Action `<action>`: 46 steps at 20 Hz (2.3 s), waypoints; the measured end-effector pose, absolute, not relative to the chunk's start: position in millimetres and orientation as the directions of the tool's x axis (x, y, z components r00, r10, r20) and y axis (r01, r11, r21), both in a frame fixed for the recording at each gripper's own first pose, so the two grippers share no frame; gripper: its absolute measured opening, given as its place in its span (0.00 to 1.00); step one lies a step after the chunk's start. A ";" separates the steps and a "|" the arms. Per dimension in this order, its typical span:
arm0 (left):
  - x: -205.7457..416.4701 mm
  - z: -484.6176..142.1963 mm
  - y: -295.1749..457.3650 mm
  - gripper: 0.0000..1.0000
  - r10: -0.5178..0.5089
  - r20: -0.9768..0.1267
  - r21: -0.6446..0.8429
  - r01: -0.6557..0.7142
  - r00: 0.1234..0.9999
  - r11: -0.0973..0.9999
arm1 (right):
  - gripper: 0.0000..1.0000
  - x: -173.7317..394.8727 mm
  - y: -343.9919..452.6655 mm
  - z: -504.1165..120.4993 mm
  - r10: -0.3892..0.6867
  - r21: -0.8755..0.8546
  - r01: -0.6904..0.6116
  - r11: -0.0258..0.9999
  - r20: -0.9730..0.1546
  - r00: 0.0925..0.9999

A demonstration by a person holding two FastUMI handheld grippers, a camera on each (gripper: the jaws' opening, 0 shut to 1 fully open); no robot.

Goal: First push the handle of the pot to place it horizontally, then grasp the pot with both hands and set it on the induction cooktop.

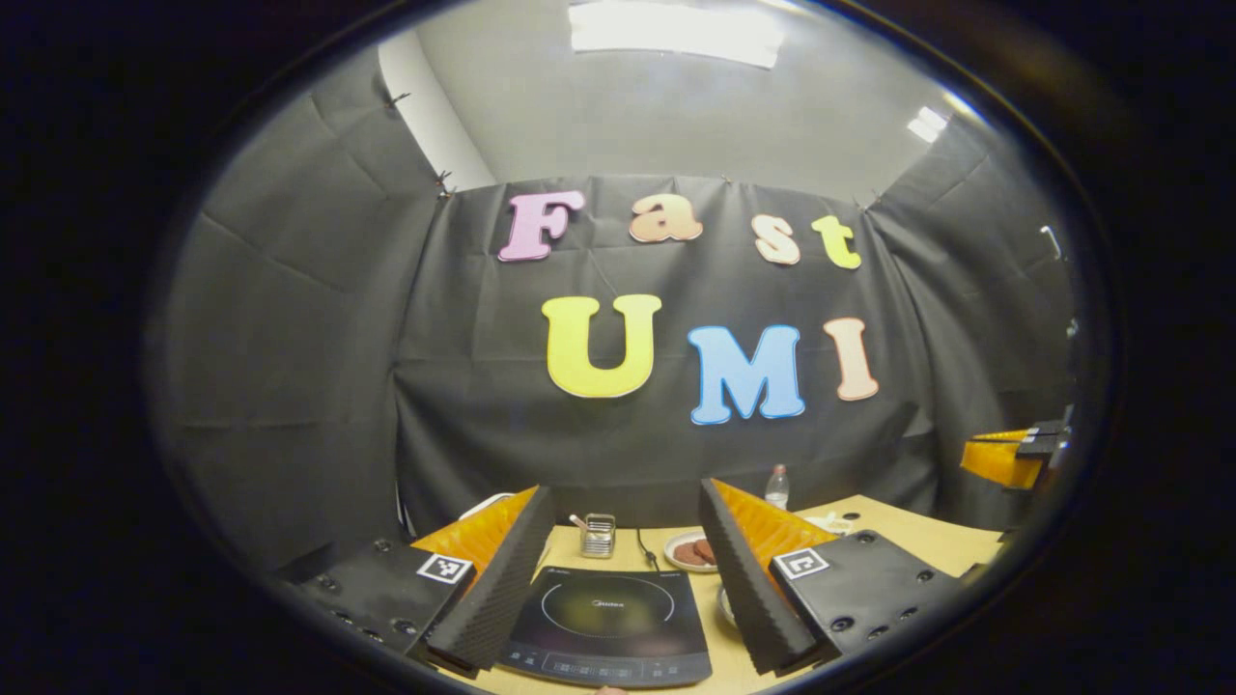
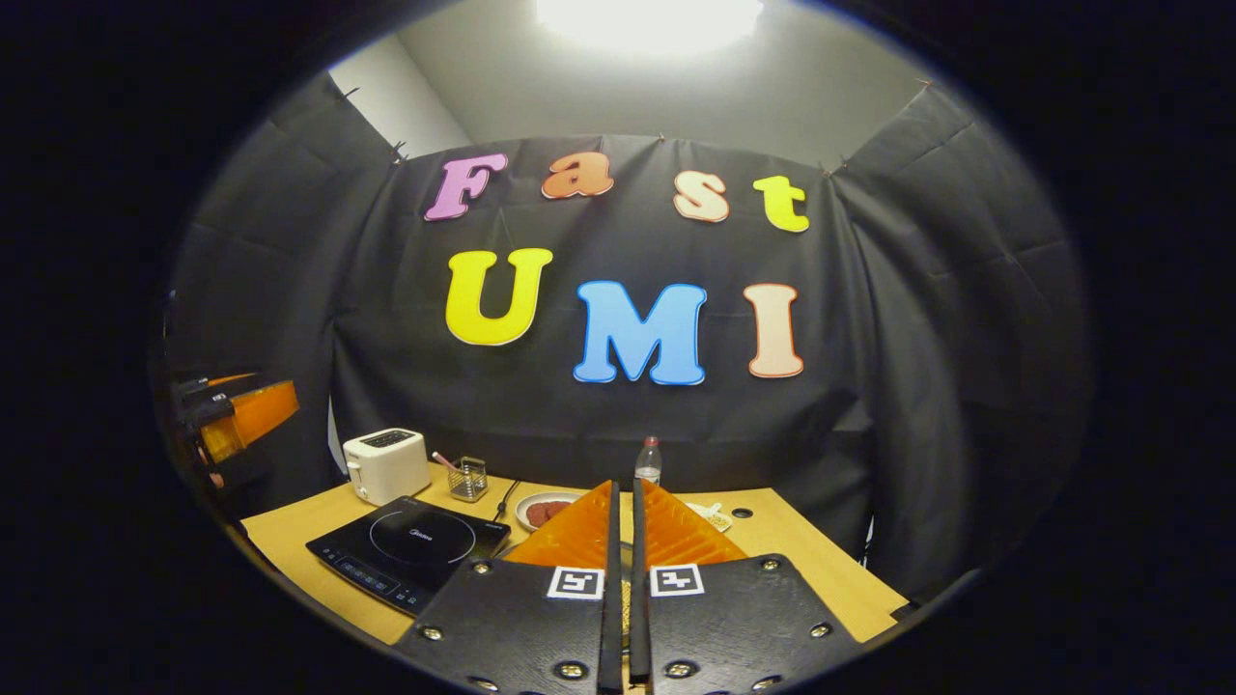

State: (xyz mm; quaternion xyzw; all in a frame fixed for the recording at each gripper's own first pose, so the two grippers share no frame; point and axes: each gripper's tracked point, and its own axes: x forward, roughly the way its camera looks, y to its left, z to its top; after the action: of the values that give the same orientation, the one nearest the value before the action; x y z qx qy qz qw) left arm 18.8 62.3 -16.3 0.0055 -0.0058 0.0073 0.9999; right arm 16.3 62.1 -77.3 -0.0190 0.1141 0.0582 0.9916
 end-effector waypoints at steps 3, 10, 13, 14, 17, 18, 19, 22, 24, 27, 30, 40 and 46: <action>20.0 -21.1 71.3 1.00 0.023 0.000 -0.009 -0.023 1.000 1.000 | 0.04 13.1 73.7 -98.4 0.155 -0.034 -0.172 0.985 -0.291 0.944; 39.4 -26.0 76.4 0.98 0.050 -0.005 0.006 -0.050 0.999 0.999 | 0.03 15.4 92.3 -156.6 0.272 -0.018 -0.310 0.951 -0.435 0.859; 50.8 -31.6 73.2 0.98 0.072 -0.013 0.021 -0.072 0.997 0.997 | 0.03 12.9 97.1 -189.0 0.332 -0.005 -0.389 0.921 -0.511 0.793; 55.8 -34.4 70.8 1.00 0.077 -0.019 0.022 -0.076 0.997 0.997 | 0.03 12.9 97.4 -197.8 0.350 0.002 -0.412 0.911 -0.533 0.771; 67.6 -43.0 64.2 1.00 0.099 -0.037 0.027 -0.098 0.994 0.995 | 0.03 10.0 101.7 -227.4 0.397 0.029 -0.478 0.878 -0.602 0.693; 70.5 -45.6 61.2 1.00 0.103 -0.043 0.025 -0.102 0.994 0.994 | 0.04 7.7 101.2 -236.6 0.410 0.040 -0.496 0.868 -0.623 0.666; 74.5 -47.2 57.1 0.98 0.105 -0.046 0.025 -0.104 0.993 0.994 | 0.04 2.9 103.4 -244.5 0.425 0.055 -0.513 0.857 -0.638 0.642; 85.6 -53.3 46.5 0.98 0.114 -0.059 0.040 -0.112 0.992 0.993 | 0.04 -3.5 104.8 -265.0 0.457 0.096 -0.551 0.829 -0.683 0.570; 92.4 -53.7 40.0 0.95 0.118 -0.062 0.048 -0.115 0.991 0.992 | 0.04 -7.6 104.7 -281.1 0.465 0.121 -0.562 0.818 -0.715 0.523; 98.5 -59.2 31.9 1.00 0.125 -0.072 0.056 -0.121 0.990 0.991 | 0.04 -17.4 105.6 -302.1 0.482 0.185 -0.562 0.806 -0.756 0.443; 102.8 -66.5 24.9 0.95 0.133 -0.088 0.064 -0.128 0.987 0.990 | 0.04 -21.7 102.9 -317.5 0.484 0.231 -0.547 0.805 -0.788 0.380; 118.4 -68.2 7.6 0.94 0.124 -0.101 0.081 -0.116 0.987 0.990 | 0.01 -21.2 85.1 -342.2 0.455 0.283 -0.460 0.841 -0.831 0.320; 127.3 -70.5 -9.4 0.94 0.104 -0.099 0.071 -0.097 0.990 0.993 | 0.01 -8.9 53.2 -345.0 0.402 0.250 -0.407 0.879 -0.846 0.349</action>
State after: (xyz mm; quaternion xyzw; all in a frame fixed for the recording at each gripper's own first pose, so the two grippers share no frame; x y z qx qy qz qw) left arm 127.3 -9.4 -70.5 0.0331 0.0515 0.0506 0.9968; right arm -8.9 53.2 -345.0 -0.0021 0.5145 0.2463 0.8213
